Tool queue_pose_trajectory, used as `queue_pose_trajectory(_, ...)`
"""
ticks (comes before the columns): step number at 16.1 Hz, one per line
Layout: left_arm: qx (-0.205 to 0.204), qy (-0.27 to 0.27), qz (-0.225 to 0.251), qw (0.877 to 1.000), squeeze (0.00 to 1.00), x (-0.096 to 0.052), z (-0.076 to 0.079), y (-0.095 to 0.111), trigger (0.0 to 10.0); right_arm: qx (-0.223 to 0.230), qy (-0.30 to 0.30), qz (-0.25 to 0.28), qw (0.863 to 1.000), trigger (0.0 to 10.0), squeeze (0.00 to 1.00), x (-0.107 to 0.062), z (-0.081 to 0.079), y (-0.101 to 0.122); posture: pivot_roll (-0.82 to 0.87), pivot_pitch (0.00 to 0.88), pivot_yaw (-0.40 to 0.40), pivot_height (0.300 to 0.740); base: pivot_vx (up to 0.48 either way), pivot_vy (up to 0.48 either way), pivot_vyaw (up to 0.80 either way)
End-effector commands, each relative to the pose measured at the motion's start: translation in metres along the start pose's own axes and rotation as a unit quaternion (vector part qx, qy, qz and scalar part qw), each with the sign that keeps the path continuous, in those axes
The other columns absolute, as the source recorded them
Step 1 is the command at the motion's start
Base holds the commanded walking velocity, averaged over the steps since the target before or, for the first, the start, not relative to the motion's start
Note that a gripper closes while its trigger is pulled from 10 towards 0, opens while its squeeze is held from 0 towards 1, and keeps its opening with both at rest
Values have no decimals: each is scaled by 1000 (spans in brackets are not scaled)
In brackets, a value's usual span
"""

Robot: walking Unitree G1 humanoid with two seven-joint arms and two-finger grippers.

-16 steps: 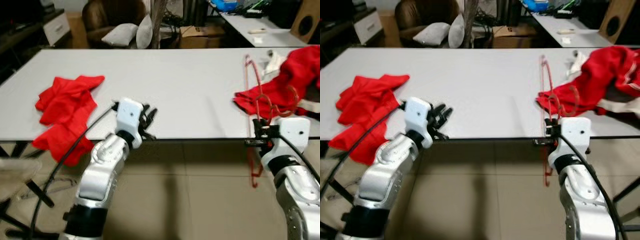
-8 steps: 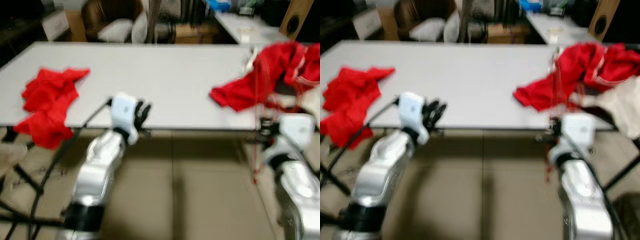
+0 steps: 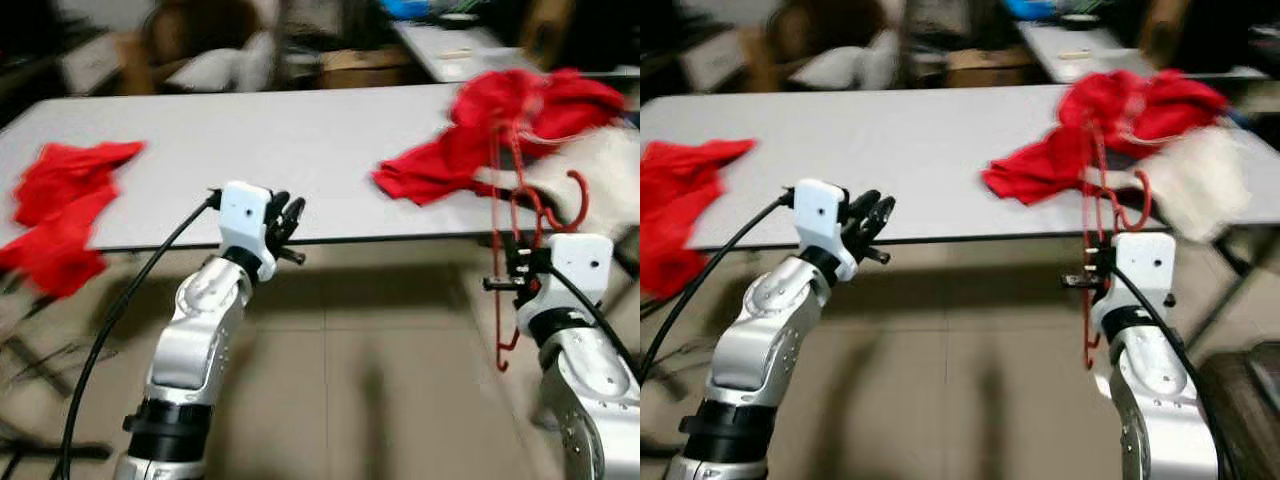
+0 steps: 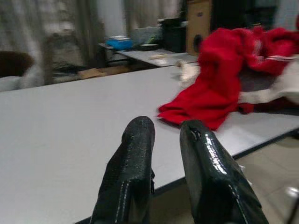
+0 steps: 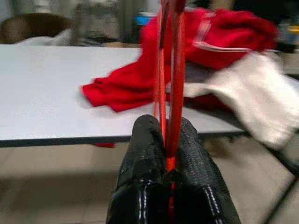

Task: Hang hanger

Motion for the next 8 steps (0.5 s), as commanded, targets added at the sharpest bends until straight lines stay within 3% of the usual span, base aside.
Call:
queue_pose_trajectory(1,0,-6,5,1000,0,1,1,2,10000,10,-8,14,1000,10000,0,0,5,9,-104,0,29,740,0,0,-800)
queue_pose_trajectory(2,-3,-8,3,1000,0,1,2,1,10000,16,-20,24,999,10000,0,0,9,13,-116,0,29,740,247,0,-800)
queue_pose_trajectory(4,-6,-7,0,1000,0,3,2,0,10000,-25,-65,27,997,10000,0,3,19,14,-121,0,28,740,285,0,-787)
queue_pose_trajectory(8,-6,-6,5,1000,0,5,1,1,10000,15,-25,23,999,10000,0,3,14,12,-128,0,20,740,319,0,-767)
Point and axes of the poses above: a point about 5 cm out from each wrist's last joint towards the gripper, its own x axis pointing out of the wrist towards the gripper, its own y axis along the axis of the wrist's last joint, z = x × y, the point moved 5 cm from there along x, pointing out of the wrist towards the gripper, and after that the axes turned 14 degrees about -x, right-handed, at the moved point
